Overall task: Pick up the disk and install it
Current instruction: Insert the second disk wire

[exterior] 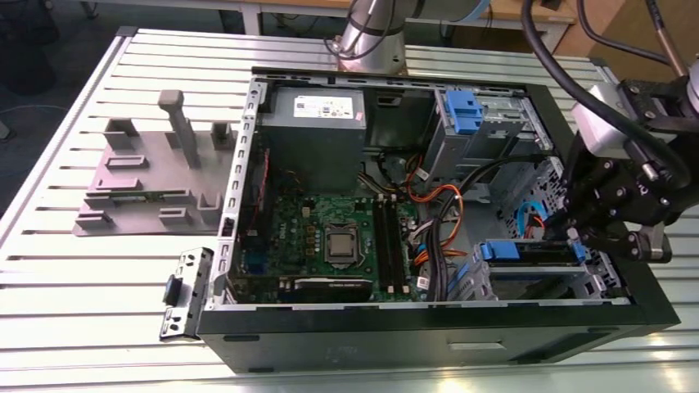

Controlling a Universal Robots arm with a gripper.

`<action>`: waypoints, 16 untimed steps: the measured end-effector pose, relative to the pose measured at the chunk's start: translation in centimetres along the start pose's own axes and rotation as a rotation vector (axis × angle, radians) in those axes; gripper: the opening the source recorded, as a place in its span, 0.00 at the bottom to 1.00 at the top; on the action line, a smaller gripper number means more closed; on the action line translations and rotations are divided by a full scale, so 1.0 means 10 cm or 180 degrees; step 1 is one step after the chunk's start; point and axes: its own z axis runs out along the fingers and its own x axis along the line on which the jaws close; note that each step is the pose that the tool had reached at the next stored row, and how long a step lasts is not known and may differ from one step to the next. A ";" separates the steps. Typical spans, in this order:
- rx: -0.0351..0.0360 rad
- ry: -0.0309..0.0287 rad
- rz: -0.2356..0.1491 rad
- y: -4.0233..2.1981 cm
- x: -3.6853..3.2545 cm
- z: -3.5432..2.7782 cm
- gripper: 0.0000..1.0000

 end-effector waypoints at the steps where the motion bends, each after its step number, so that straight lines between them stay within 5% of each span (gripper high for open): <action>1: 0.0000 -0.0014 -0.0001 0.006 0.008 0.006 0.20; 3: -0.0001 -0.0037 -0.0002 0.015 0.018 0.019 0.20; 7: -0.0001 -0.0051 -0.0003 0.014 0.026 0.044 0.20; 16: -0.0001 -0.0051 -0.0003 0.036 0.047 0.081 0.20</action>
